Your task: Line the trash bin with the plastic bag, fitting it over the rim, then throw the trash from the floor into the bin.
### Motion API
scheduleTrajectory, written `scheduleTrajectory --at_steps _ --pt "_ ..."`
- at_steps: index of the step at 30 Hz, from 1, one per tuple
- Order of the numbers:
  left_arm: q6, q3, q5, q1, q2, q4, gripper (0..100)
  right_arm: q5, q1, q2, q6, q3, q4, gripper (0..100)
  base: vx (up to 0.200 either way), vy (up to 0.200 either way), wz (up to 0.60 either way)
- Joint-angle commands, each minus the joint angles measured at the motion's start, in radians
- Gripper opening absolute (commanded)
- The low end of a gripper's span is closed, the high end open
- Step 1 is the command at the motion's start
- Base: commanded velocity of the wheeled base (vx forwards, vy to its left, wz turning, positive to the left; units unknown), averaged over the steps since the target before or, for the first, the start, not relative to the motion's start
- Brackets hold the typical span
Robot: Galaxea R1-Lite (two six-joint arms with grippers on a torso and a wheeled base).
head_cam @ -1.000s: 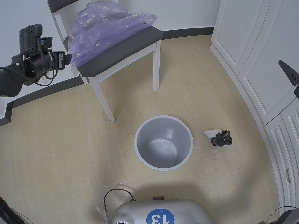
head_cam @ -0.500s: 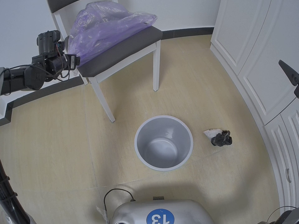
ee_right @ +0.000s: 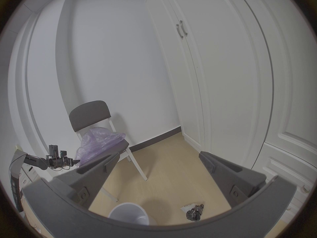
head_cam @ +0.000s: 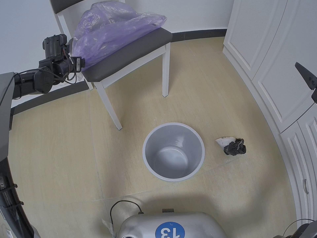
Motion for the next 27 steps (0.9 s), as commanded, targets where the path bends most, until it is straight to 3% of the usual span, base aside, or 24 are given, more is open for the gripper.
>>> scheduleTrajectory --at_steps 1,10,16,22,27 --pt "-0.002 -0.009 0.000 0.000 0.011 -0.001 0 0.000 0.000 -0.001 0.000 0.003 0.000 100 0.000 0.000 0.00" --pt "-0.023 -0.021 -0.002 -0.015 -0.017 -0.001 0 -0.001 0.002 0.021 0.002 0.002 0.000 100 0.000 0.000 0.00" --pt "-0.037 -0.020 -0.016 -0.081 -0.131 0.014 0 -0.024 0.079 0.045 0.002 0.011 0.000 100 0.000 0.000 0.00" --pt "-0.037 0.003 -0.089 -0.202 -0.316 0.149 0 -0.103 0.209 0.060 -0.006 0.040 0.000 100 0.000 0.000 0.00" --pt "-0.023 0.023 -0.134 -0.342 -0.465 0.301 0 -0.113 0.263 0.083 -0.021 0.029 0.008 100 0.000 0.000 0.00"
